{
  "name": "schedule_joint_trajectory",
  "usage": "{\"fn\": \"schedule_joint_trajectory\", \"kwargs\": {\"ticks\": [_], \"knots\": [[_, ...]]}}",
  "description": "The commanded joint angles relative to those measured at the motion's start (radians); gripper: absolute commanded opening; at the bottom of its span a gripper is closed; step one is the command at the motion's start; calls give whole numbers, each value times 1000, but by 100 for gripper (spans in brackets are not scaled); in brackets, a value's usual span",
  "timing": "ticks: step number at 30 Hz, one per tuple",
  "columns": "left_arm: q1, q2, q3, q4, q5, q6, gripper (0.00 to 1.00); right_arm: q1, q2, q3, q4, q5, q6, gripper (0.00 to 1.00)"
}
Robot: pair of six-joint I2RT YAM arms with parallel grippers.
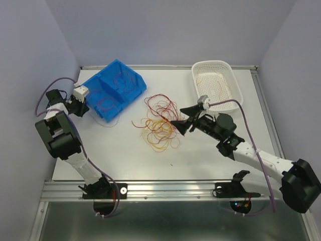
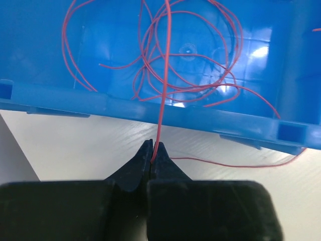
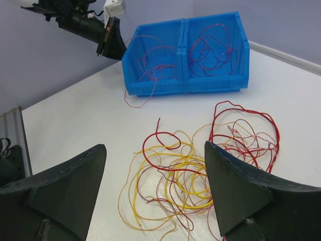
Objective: Untangle the cables
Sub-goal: Place the cable in the bin.
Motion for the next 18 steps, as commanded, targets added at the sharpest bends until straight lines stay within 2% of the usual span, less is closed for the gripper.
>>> {"fn": "schedule_joint_trajectory", "kwargs": {"ticks": [1,3,8,12,18], "knots": [[7,-92,116,-199,64,33,0,-3,4,4,18,5,-16,84],[7,-112,172,-310,82,48,0,-5,5,5,16,0,-16,83],[2,-179,259,-420,108,22,0,-5,10,10,16,2,-11,83],[-21,-164,352,-574,137,51,0,-5,17,18,13,5,-8,83],[-38,-132,480,-598,222,-28,0,-6,36,28,12,0,1,82]]}}
